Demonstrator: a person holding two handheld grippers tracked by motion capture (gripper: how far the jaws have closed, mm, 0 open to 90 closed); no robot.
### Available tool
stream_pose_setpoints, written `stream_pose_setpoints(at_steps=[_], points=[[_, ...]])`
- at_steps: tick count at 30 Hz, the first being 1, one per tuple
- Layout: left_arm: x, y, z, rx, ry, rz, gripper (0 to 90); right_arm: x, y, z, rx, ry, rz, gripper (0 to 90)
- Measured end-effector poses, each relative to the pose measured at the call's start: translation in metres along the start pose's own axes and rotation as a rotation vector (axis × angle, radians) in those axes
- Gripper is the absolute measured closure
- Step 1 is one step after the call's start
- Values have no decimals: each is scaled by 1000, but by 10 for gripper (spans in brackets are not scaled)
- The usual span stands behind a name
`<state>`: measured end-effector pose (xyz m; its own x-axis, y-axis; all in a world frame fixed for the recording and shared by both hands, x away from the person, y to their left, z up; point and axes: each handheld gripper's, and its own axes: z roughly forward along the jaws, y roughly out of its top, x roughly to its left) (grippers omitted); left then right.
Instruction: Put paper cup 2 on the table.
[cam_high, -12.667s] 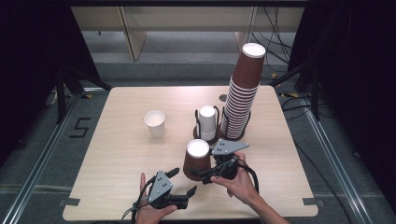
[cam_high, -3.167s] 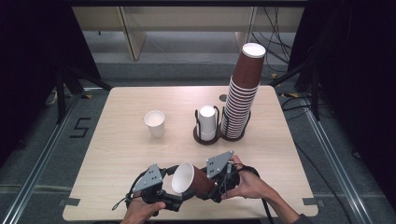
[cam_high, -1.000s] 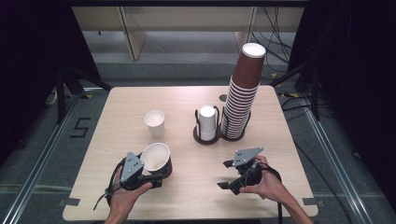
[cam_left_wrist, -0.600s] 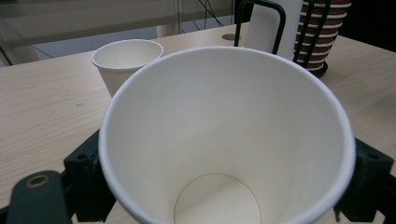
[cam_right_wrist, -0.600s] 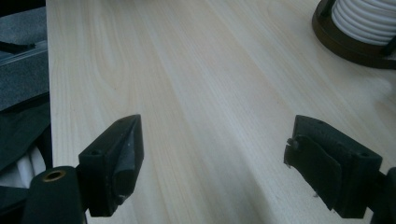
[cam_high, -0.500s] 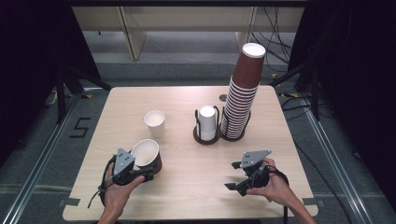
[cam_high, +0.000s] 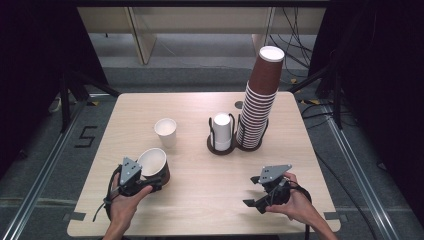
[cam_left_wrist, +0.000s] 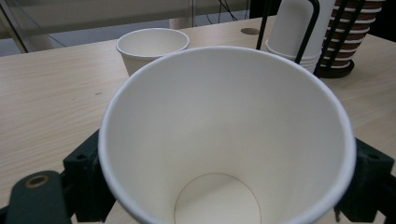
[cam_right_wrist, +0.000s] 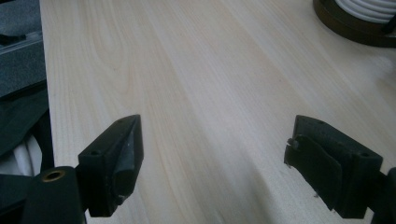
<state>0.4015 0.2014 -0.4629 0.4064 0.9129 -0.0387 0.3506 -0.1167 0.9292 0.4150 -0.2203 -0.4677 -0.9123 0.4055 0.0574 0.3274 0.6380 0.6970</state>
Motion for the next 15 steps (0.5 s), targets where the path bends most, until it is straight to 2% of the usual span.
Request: stream_pose_setpoints(at_steps=[3,4,8,11,15], points=[[5,1,1,-6,19,-5,126,-1,0,-1,-7,-4,-15,186],[7,2,1,-9,25,-6,126,-2,0,-1,-5,-5,1,186],[14,4,2,-11,47,-20,126,-3,0,-3,-11,-10,-3,186],[22,5,5,-11,65,-33,125,-2,-1,-3,-7,-19,13,186],[30,8,11,-10,88,-28,125,-2,-1,-4,-7,-20,16,186]])
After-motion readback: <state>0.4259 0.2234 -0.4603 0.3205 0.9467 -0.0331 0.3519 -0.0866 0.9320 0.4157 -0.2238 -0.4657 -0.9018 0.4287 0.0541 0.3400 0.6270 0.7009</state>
